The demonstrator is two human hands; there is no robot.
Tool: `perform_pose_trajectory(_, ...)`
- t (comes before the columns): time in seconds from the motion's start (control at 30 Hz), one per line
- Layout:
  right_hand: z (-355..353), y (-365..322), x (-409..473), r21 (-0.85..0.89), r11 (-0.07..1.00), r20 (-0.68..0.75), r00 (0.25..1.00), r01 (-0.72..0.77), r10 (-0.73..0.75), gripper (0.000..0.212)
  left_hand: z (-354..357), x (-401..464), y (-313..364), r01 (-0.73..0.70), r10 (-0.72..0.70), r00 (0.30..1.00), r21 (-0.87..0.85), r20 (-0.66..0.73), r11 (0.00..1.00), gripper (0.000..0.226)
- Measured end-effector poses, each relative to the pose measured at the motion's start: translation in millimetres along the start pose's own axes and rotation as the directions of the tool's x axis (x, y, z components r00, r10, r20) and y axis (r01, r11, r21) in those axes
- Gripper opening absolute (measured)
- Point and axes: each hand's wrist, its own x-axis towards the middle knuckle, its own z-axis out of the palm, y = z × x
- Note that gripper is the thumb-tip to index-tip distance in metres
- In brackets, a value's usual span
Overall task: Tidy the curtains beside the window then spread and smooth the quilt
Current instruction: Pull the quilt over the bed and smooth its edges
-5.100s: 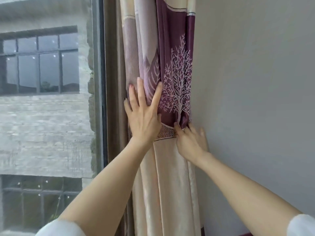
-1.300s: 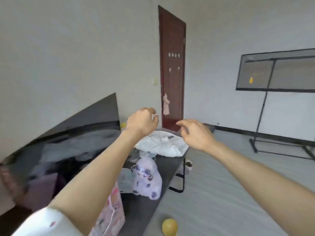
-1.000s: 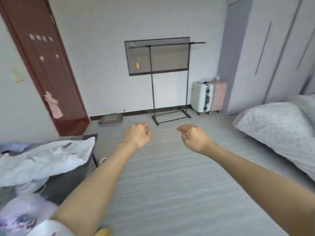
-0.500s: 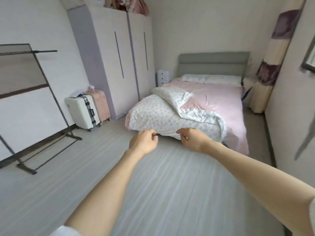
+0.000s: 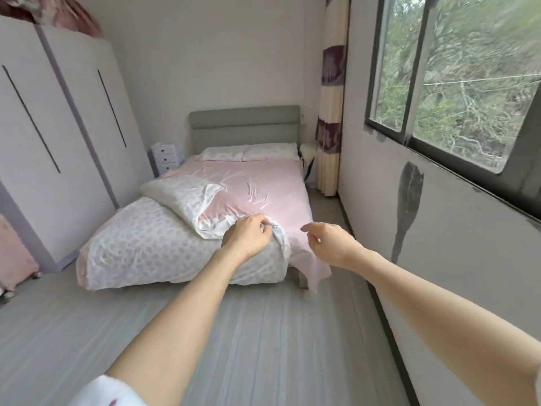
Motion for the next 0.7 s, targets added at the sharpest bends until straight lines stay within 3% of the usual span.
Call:
perform_pose_trajectory(0.13,-29,95,83,-0.017,0.998,0.048,0.997,-0.062,0.062,0.041,47,112,44,-0.033,0.036,0.998,-0.074,0.043,0.997,0.033)
perform_pose_trajectory(0.37,-60,217,209,-0.032,0.983,0.036,0.983,-0.179,0.180,0.043,111,274,75,-0.073,0.073,0.996,-0.011,0.042,0.997,0.032)
perform_pose_trajectory(0.7,-52,340,432,0.021,0.990,0.102,0.986,-0.137,0.134,0.040,201,521,52,-0.057,0.054,0.997,0.048,0.061,0.997,0.032)
